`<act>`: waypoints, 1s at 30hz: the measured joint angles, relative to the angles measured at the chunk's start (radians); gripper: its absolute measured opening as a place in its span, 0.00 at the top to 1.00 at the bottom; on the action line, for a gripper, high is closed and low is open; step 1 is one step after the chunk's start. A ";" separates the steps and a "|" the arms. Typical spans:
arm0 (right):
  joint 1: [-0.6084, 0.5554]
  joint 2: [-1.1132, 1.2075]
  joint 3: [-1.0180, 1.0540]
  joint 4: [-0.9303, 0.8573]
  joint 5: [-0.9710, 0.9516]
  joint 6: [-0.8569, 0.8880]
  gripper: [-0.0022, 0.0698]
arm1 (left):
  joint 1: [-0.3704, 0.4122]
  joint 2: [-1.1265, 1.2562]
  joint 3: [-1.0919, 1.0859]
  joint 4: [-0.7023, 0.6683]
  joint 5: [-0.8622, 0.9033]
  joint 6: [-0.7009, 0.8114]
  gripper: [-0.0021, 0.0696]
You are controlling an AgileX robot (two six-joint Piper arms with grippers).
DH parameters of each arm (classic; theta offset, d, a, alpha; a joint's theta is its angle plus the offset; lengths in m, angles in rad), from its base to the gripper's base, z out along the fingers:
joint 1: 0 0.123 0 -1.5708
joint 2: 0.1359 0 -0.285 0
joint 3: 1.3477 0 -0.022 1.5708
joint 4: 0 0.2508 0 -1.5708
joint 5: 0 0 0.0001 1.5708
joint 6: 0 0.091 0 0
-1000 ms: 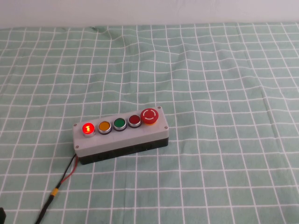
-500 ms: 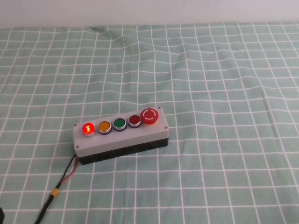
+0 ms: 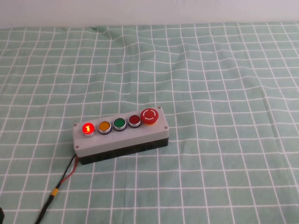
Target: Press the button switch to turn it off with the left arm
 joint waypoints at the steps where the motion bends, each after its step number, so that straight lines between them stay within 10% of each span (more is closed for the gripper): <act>1: 0.000 0.000 0.000 0.000 0.000 0.000 0.99 | 0.000 0.000 0.000 0.000 -0.002 0.000 0.98; 30: 0.000 0.000 0.000 0.000 0.000 0.000 0.99 | 0.000 0.000 0.003 0.000 -0.646 -0.112 0.98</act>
